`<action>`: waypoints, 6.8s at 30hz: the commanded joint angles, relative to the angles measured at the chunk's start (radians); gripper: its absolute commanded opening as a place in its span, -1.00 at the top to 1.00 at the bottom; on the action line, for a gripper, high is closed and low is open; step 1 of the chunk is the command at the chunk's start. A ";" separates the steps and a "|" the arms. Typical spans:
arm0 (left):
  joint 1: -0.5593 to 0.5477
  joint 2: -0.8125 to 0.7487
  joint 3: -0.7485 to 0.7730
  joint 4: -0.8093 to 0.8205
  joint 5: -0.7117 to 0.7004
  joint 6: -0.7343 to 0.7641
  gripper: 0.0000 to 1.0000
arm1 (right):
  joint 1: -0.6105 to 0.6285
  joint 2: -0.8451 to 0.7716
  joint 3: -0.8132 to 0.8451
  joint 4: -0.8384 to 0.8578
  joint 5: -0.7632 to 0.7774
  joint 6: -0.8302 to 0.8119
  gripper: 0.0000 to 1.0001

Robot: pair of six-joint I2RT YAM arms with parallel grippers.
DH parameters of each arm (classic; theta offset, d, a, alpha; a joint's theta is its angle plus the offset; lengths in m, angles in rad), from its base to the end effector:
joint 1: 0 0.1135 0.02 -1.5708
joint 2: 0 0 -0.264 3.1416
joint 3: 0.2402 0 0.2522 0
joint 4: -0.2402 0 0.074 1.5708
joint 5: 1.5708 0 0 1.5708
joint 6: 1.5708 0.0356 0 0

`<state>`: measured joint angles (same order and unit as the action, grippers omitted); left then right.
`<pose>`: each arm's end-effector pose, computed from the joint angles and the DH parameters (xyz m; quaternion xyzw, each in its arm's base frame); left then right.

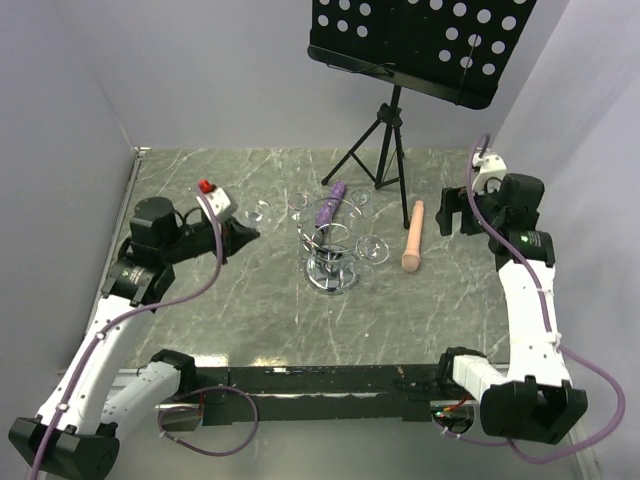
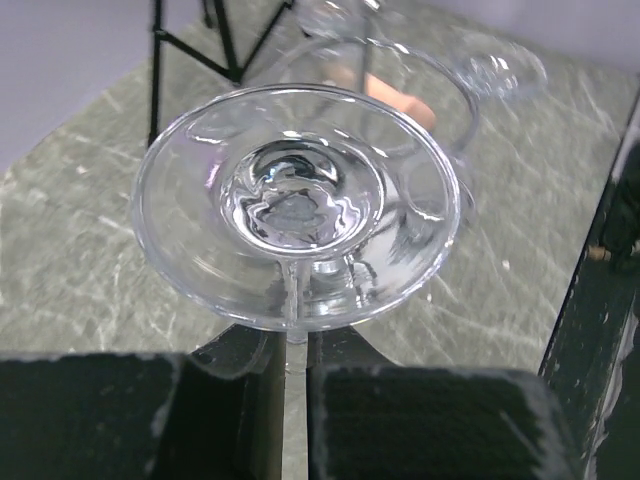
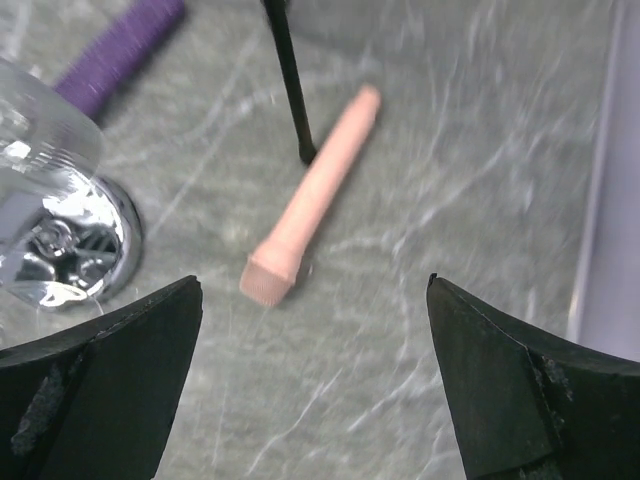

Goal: Take the wine glass off the wine glass rack

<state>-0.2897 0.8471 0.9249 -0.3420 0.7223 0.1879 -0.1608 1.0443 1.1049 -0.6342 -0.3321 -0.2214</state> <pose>0.1677 -0.0745 0.3639 0.3844 0.6710 -0.3092 0.5536 0.2177 -0.0236 0.3581 -0.1052 0.8634 0.0529 0.4906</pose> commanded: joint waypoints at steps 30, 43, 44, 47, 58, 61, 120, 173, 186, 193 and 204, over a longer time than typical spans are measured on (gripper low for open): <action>0.368 0.463 0.412 0.190 0.744 -1.125 0.99 | 0.927 0.043 0.053 0.676 -0.104 -0.983 -1.00; 0.380 0.497 0.302 -0.159 0.951 -1.055 0.99 | 1.159 0.163 0.010 0.668 -0.007 -1.257 -1.00; 0.380 0.494 0.286 -0.158 0.953 -1.059 0.99 | 1.173 0.175 0.012 0.676 0.002 -1.271 -1.00; 0.380 0.486 0.259 -0.193 0.947 -1.055 0.99 | 1.193 0.191 -0.007 0.714 -0.018 -1.335 -1.00; 0.380 0.501 0.255 -0.282 0.924 -1.021 0.99 | 1.207 0.256 0.030 0.676 -0.120 -1.478 -1.00; 0.380 0.504 0.230 -0.298 0.908 -1.022 0.99 | 1.213 0.284 0.050 0.653 -0.150 -1.504 -1.00; 0.510 0.566 0.281 -0.245 0.873 -1.064 -0.65 | 1.215 0.436 0.179 0.823 -0.070 -1.615 -0.22; 0.659 0.767 0.406 -0.543 0.559 -0.587 -0.43 | -0.042 -0.026 -0.134 0.582 -0.044 0.022 -0.09; 0.666 0.727 0.496 -0.735 0.079 -0.278 -0.55 | -0.181 0.290 -0.143 0.979 -0.061 0.036 -0.08; 0.666 0.684 0.456 -0.746 0.006 -0.252 -0.57 | -0.226 0.450 -0.073 1.083 -0.053 0.047 -0.08; 0.666 0.655 0.454 -0.753 0.023 -0.239 -0.59 | -0.226 0.566 -0.059 1.199 -0.093 -0.001 -0.09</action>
<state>0.3717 1.5509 1.3781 -1.0794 0.7444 -0.0788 -0.3828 1.5810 0.9840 0.4053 -0.3977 -0.2031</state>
